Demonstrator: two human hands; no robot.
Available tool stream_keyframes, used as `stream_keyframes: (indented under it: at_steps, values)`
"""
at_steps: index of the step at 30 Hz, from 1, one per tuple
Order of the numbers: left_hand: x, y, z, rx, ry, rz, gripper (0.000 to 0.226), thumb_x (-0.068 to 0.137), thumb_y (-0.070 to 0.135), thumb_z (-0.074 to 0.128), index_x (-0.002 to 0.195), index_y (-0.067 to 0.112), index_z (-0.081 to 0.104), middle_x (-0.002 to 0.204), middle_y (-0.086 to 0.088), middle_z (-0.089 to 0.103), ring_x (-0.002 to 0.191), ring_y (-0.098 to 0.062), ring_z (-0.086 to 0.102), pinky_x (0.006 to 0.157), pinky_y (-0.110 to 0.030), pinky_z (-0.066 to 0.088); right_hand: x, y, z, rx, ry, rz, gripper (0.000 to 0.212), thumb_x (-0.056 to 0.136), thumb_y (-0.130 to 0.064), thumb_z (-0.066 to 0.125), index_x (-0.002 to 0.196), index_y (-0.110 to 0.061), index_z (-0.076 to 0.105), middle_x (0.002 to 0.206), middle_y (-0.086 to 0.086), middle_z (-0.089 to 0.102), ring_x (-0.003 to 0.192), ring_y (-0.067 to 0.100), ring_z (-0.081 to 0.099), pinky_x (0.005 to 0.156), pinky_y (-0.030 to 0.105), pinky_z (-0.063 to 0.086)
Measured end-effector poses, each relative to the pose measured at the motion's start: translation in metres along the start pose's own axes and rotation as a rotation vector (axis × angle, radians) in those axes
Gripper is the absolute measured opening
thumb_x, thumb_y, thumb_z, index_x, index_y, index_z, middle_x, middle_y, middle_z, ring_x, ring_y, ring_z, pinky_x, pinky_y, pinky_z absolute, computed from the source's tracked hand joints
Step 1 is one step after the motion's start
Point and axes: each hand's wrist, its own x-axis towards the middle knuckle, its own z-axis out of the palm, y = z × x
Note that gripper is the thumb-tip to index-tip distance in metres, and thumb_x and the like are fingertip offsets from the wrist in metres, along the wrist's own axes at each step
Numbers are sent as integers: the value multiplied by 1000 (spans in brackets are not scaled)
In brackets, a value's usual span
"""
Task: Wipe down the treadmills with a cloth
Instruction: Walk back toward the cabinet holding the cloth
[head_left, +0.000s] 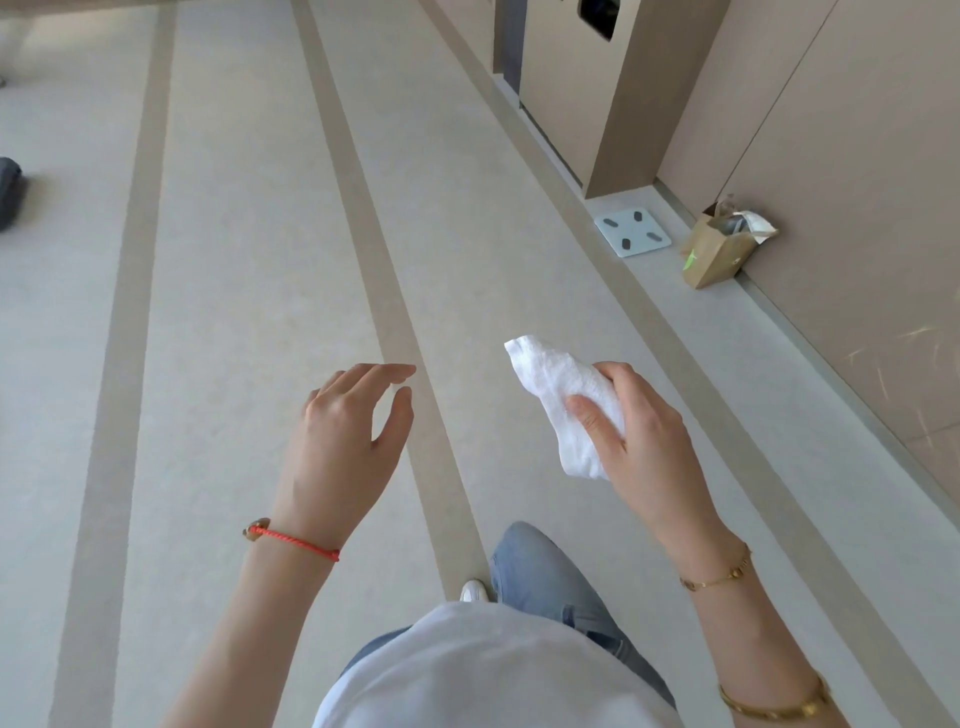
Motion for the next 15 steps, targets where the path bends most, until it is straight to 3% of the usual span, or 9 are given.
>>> stream_keyframes:
  at_steps: [4, 8, 15]
  values:
    - [67, -22, 28, -6, -33, -7, 20, 94, 11, 60, 110, 13, 70, 102, 2, 71, 95, -20, 68, 83, -45, 54, 71, 17, 14, -17, 10, 32, 44, 92, -61, 39, 112, -24, 52, 95, -9, 61, 86, 14, 57, 68, 32, 48]
    - [147, -47, 63, -1, -45, -10, 19, 93, 9, 60, 109, 12, 70, 101, 1, 71, 94, -21, 68, 82, -45, 54, 157, 38, 33, 1, 15, 31, 44, 92, -60, 40, 113, -23, 52, 96, -9, 61, 85, 14, 57, 67, 29, 44]
    - [319, -69, 109, -9, 21, -9, 22, 94, 15, 55, 109, 12, 70, 102, 0, 71, 94, -22, 68, 83, -45, 54, 338, 60, 41, 11, 12, 13, 47, 90, -62, 37, 110, -23, 53, 94, -9, 61, 84, 13, 56, 66, 30, 45]
